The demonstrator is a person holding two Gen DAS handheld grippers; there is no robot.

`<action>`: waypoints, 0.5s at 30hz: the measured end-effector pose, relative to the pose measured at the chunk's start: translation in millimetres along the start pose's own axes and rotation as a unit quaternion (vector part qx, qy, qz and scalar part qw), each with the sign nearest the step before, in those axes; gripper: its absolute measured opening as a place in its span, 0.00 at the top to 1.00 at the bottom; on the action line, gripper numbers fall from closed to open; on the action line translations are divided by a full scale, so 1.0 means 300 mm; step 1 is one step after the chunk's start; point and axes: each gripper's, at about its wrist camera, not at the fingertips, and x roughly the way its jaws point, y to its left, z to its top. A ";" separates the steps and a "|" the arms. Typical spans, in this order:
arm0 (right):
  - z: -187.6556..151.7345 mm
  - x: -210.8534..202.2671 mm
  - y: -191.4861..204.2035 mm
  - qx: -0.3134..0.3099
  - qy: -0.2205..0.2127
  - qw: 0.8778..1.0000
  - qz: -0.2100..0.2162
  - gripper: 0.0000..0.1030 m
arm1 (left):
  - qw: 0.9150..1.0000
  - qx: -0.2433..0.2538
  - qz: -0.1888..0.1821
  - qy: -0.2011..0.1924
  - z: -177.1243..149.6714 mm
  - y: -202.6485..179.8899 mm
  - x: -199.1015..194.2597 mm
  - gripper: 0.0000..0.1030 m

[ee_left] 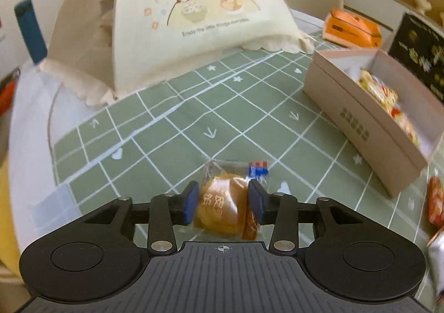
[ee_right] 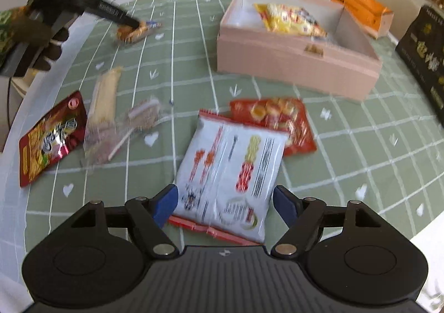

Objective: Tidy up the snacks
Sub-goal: 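Grasp round wrapped pastry with left tool while right grasps white packet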

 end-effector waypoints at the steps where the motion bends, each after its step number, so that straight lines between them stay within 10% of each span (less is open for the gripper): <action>1: -0.009 0.003 -0.003 0.007 0.001 1.000 0.006 0.22 | 1.000 -0.009 -0.005 0.004 0.007 0.001 0.015 0.47; 6: -0.033 0.016 0.005 0.024 -0.003 1.000 0.009 0.14 | 0.999 0.007 -0.013 0.032 0.001 -0.044 0.068 0.31; 15: -0.049 0.027 0.029 0.023 -0.012 1.000 -0.009 0.00 | 0.997 0.002 -0.073 0.038 -0.067 -0.161 0.001 0.42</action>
